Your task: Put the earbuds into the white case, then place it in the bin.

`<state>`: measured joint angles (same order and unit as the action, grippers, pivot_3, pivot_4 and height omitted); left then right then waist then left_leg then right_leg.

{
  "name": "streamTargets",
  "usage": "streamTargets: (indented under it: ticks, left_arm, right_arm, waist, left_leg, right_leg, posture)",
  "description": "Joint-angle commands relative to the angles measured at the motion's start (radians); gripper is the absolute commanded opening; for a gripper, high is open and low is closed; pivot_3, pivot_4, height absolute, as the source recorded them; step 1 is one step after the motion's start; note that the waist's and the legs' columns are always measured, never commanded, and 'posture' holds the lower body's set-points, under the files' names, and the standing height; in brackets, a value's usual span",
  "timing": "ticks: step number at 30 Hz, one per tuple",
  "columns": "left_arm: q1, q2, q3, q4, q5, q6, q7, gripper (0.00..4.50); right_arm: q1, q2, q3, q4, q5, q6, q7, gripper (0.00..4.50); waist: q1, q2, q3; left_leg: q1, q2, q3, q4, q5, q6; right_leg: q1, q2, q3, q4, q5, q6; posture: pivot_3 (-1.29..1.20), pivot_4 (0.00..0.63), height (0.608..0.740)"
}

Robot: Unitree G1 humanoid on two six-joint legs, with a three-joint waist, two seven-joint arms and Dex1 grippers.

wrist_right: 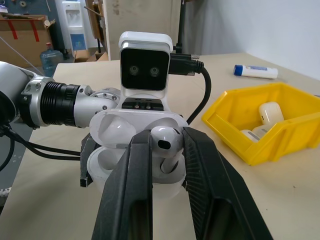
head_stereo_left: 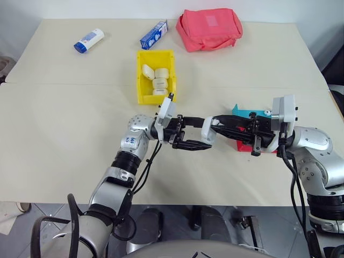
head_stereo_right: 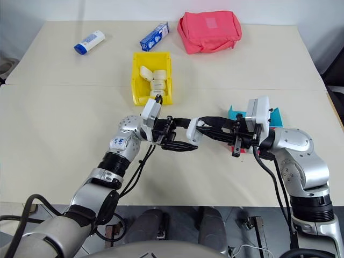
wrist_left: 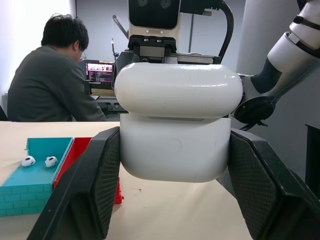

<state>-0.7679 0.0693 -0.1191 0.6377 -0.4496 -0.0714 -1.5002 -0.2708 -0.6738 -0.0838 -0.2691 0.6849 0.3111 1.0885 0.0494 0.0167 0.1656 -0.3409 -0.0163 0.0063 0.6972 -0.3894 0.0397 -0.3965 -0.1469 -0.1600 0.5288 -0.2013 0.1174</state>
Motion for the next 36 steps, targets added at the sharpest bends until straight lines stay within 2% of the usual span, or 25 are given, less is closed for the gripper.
streamTargets:
  ticks: [1,15,21,26,36]
  left_arm:
    - [-0.065,-0.007,0.073,-0.036,-0.051,-0.054,-0.016,2.8]
    - [-0.045,-0.012,0.078,-0.083,-0.066,0.019,-0.031,2.8]
    - [-0.048,-0.009,0.078,-0.07,-0.055,0.007,-0.034,2.8]
    - [-0.043,-0.006,0.069,-0.053,-0.036,-0.019,-0.043,2.8]
    - [-0.056,0.004,0.075,0.01,-0.009,-0.046,-0.044,2.8]
  right_arm:
    - [0.037,-0.032,0.019,0.031,-0.058,0.028,-0.002,0.51]
    - [0.093,0.053,0.006,0.01,-0.017,-0.028,-0.024,0.51]
    - [0.051,0.05,0.009,0.016,-0.023,-0.016,-0.042,0.51]
    - [0.015,0.042,-0.003,0.007,-0.037,-0.016,-0.062,2.07]
    - [-0.015,-0.031,-0.059,-0.052,-0.02,0.05,-0.089,2.07]
  waist:
    - [0.001,0.0,0.0]
    - [0.0,0.0,0.0]
    - [0.0,0.0,0.0]
    - [-0.001,0.0,0.0]
    - [0.001,0.0,0.0]
  left_leg:
    - [0.0,0.0,0.0,0.0,0.0,0.0]
    - [0.0,0.0,0.0,0.0,0.0,0.0]
    - [0.0,0.0,0.0,0.0,0.0,0.0]
    - [0.0,0.0,0.0,0.0,0.0,0.0]
    - [0.0,0.0,0.0,0.0,0.0,0.0]
  right_leg:
    - [0.0,0.0,0.0,0.0,0.0,0.0]
    - [0.0,0.0,0.0,0.0,0.0,0.0]
    - [0.0,0.0,0.0,0.0,0.0,0.0]
    - [0.0,0.0,0.0,0.0,0.0,0.0]
    - [0.0,0.0,0.0,0.0,0.0,0.0]
  posture:
    - [0.0,0.15,0.74]
    - [0.0,0.15,0.74]
    - [0.0,0.15,0.74]
    - [0.0,0.15,0.74]
    - [0.0,0.15,0.74]
